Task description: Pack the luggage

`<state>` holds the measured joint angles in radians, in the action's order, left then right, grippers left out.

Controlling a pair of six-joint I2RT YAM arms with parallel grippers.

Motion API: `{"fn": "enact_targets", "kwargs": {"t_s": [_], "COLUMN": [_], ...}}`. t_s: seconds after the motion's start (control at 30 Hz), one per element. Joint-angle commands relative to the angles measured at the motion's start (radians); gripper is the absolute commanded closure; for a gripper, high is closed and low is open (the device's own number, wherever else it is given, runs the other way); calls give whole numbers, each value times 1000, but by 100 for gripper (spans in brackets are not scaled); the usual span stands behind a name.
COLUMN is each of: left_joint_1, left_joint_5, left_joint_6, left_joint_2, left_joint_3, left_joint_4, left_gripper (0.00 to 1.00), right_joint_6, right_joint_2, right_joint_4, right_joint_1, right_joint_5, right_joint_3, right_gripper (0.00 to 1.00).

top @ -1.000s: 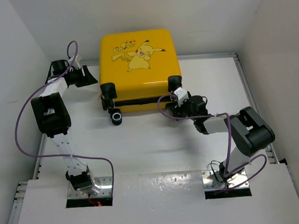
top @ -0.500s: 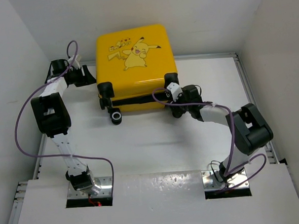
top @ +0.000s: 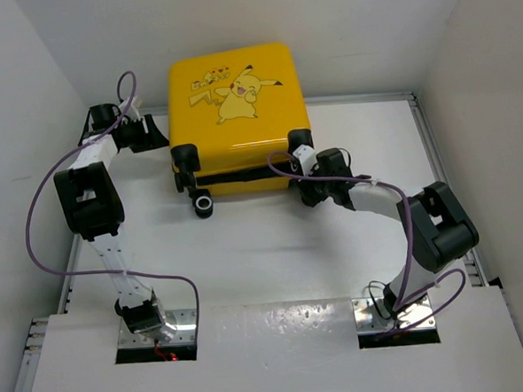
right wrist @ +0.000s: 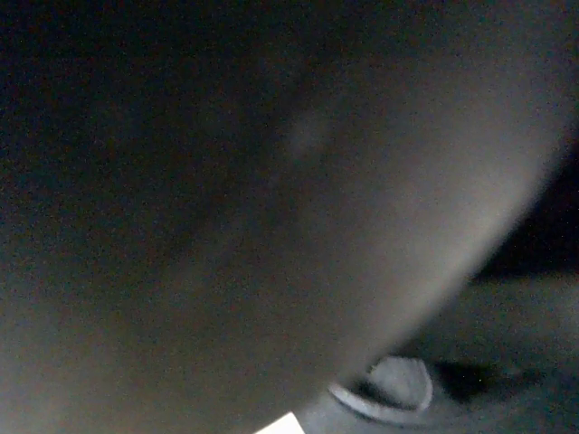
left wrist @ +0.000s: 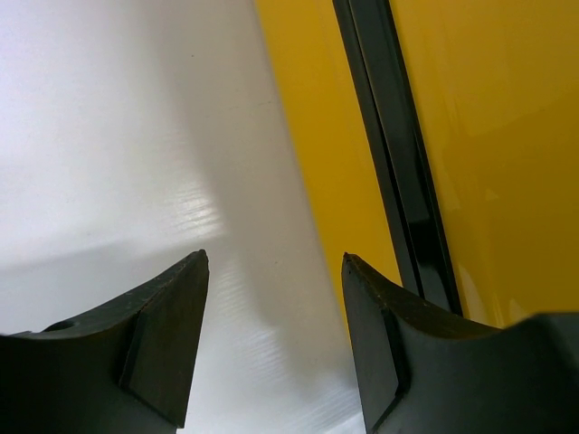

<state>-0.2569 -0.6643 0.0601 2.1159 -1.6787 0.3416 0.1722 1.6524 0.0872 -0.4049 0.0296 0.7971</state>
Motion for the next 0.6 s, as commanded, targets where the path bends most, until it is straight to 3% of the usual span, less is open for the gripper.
{"fn": "enact_targets", "kwargs": {"t_s": [0.0,0.3,0.47,0.53,0.57], "left_joint_1": [1,10,30,30,30], "left_joint_5": [-4,-14,-24,-35,-44], "left_joint_6": [-16,-25,-25,-14,15], "left_joint_2": [-63,-45,-36,-27,-10], "left_joint_3": [-44,-53,-62,-99,-114], "left_joint_4": [-6,4,13,13,13], "left_gripper": [37,37,35,35,34], "right_joint_6": [32,128,92,73,47], "right_joint_2": [18,-20,62,84,127], "right_joint_4": [-161,-103,-92,-95,-96], "right_joint_1": [61,354,543,612,653], "right_joint_5": [-174,-152,-132,-138,-151], "right_joint_3": [-44,-70,59,166,194], "right_gripper": [100,100,100,95,81]}}
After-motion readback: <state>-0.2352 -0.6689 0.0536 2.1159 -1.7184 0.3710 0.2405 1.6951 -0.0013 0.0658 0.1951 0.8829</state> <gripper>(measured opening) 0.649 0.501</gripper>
